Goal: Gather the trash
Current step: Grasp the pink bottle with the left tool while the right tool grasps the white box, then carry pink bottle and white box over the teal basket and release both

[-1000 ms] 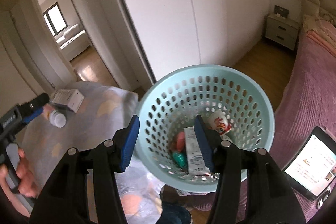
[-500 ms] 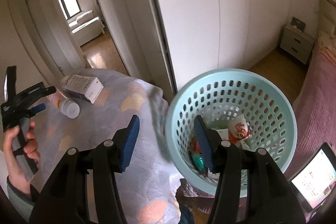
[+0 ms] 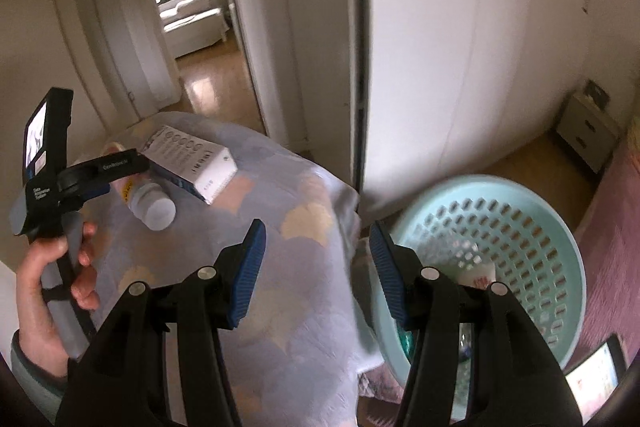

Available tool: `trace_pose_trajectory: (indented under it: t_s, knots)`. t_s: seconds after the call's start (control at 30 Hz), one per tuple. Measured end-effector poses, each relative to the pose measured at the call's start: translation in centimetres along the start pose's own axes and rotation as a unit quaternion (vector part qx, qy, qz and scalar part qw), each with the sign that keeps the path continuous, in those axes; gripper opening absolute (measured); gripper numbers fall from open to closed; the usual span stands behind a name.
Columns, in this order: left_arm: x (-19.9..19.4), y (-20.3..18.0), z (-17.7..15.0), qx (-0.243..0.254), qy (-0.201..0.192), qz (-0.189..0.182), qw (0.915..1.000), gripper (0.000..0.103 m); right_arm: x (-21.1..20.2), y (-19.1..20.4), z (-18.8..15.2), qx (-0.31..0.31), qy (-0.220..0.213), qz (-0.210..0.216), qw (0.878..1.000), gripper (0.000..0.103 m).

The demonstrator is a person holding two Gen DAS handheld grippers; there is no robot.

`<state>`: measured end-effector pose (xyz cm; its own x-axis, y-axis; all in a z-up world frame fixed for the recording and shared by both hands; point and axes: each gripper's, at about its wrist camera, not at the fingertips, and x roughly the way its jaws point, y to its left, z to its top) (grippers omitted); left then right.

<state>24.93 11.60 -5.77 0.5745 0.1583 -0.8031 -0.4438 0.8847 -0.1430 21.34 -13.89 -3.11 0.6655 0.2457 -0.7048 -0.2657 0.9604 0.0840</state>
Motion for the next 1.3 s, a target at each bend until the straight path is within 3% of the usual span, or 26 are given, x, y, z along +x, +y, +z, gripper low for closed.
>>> trace_pose_trajectory:
  t_s: [0.23,0.5,0.63,0.77,0.93,1.0,1.13,1.17,1.3]
  knots:
    - [-2.7,2.0,-2.0,0.071,0.024,-0.056,0.9956,0.051,4.0,4.6,3.0,-0.055,0.008,0.039,0.998,0.062]
    - [-3.6,5.5,-3.7,0.085,0.028,-0.083,0.9925,0.048,8.9,8.6,7.1,-0.085,0.011,0.081,0.993,0.075]
    - [-2.9,6.4,-3.8,0.074,0.031,-0.108,0.9908,0.046,12.2,10.1,8.7,-0.094,0.039,0.105,0.989,0.077]
    - [-2.5,6.2,-3.7,0.081,0.018,-0.11,0.9905,0.048,14.6,10.4,8.8,-0.103,0.086,0.14,0.981,0.077]
    - [-2.0,6.7,-4.4,0.052,0.017,-0.121,0.9911,0.048,13.4,10.7,7.3,-0.12,0.101,0.19,0.969,0.078]
    - [-2.0,6.9,-4.7,0.048,0.012,-0.123,0.9912,0.048,12.9,11.8,5.8,-0.145,0.101,0.181,0.967,0.078]
    - [-1.9,7.2,-5.1,0.035,0.005,-0.131,0.9908,0.048,12.9,13.9,4.0,-0.181,0.078,0.113,0.974,0.076]
    - [-1.9,7.0,-5.0,0.036,0.003,-0.13,0.9908,0.048,13.1,14.0,3.9,-0.177,0.075,0.106,0.976,0.067]
    - [-1.7,6.8,-5.0,0.036,-0.004,-0.128,0.9912,0.048,13.3,13.1,3.9,-0.143,0.069,0.117,0.98,0.055]
